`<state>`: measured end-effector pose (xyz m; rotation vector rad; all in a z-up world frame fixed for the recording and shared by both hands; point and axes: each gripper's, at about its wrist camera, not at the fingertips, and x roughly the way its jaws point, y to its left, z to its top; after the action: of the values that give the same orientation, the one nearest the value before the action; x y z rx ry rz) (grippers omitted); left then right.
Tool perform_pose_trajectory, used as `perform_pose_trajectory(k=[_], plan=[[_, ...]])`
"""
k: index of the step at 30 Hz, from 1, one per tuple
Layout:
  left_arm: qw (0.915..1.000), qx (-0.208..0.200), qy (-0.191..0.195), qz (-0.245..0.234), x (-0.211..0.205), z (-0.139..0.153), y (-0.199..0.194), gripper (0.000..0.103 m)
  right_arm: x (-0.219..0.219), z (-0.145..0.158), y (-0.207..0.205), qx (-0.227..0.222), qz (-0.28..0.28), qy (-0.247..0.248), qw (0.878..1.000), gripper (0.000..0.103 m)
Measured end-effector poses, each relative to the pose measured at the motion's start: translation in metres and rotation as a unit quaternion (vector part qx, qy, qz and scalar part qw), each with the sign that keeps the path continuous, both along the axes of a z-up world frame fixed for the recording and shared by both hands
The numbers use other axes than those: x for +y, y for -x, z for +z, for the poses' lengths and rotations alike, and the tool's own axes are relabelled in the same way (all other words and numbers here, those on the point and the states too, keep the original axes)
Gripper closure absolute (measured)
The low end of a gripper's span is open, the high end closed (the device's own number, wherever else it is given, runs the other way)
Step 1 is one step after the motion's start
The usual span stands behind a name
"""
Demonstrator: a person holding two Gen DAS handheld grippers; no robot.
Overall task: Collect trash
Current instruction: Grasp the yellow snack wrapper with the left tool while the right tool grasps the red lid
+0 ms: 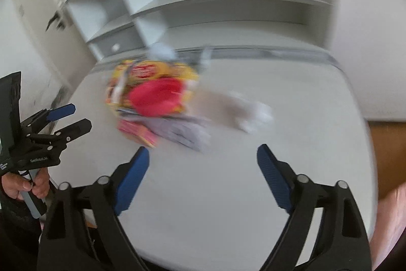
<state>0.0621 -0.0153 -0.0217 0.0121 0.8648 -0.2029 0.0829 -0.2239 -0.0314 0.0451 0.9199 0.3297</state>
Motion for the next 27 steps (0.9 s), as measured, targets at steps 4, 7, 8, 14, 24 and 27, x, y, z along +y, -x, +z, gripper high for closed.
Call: perform_pose_trajectory(k=[4,7,8,14,24,27], plan=[[0.9997,0.007,0.012,0.019,0.043,-0.006,-0.002,0.011,0.044,-0.009,-0.037,0.017,0.017,0.022,0.999,0.013],[0.9995,0.013,0.020,0.022,0.052,-0.011,0.002,0.011,0.061,-0.016,-0.057,0.035,0.018,0.037,0.999,0.013],[0.9994,0.014,0.022,0.022,0.055,-0.013,-0.001,0.011,0.064,-0.018,-0.061,0.039,0.019,0.038,0.998,0.013],[0.9996,0.019,0.021,0.002,0.059,-0.018,-0.019,0.011,0.072,-0.026,-0.078,0.057,0.022,0.034,0.998,0.013],[0.9978,0.022,0.023,-0.058,0.018,-0.026,-0.066,0.011,0.069,-0.015,-0.081,0.037,0.025,0.031,0.999,0.025],[0.9968,0.029,0.028,-0.068,0.008,-0.029,-0.077,0.012,0.060,-0.006,-0.076,0.028,0.019,0.028,0.999,0.025]])
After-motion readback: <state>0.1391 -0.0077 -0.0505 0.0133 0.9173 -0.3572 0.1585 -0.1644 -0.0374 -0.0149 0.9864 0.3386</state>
